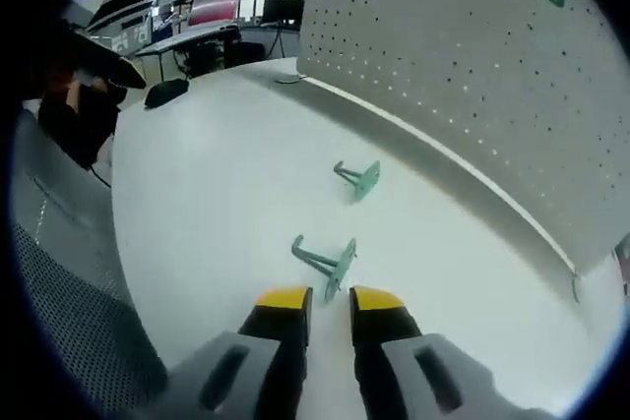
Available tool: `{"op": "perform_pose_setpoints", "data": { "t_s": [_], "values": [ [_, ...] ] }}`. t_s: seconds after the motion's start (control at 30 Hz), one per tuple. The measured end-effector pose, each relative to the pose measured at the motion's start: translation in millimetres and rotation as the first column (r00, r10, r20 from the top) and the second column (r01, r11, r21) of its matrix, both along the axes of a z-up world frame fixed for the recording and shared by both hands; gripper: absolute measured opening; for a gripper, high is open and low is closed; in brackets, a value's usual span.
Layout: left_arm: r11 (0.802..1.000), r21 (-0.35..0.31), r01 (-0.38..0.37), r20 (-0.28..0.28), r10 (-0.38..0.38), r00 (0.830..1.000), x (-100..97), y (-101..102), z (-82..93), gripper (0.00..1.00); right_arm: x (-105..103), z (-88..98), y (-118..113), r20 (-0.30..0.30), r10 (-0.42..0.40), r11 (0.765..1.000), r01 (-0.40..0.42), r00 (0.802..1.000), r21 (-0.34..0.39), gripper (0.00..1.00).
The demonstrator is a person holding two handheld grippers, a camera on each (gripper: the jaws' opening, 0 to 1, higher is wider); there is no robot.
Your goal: Insert the hook assembly into the mounting plate slot until the hook locks in place.
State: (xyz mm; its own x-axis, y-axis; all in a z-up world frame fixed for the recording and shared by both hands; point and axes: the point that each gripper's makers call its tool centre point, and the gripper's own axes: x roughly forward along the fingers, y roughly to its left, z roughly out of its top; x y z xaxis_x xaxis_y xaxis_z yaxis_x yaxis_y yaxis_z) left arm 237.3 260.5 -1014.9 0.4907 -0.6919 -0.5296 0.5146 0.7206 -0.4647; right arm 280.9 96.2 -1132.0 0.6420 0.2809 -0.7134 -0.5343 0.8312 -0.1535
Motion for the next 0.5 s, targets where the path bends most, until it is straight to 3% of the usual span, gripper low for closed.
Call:
{"op": "perform_pose_setpoints", "data": {
  "t_s": [0.5],
  "values": [
    [1.0, -0.006, 0.023, -0.008, -0.023, 1.0, 5.0, -6, -2.1, 1.0, 14, 1.1, -2, 0.033, -0.024, 0.999, 0.025, 0.999, -0.023, 0.01]
  ]
}}
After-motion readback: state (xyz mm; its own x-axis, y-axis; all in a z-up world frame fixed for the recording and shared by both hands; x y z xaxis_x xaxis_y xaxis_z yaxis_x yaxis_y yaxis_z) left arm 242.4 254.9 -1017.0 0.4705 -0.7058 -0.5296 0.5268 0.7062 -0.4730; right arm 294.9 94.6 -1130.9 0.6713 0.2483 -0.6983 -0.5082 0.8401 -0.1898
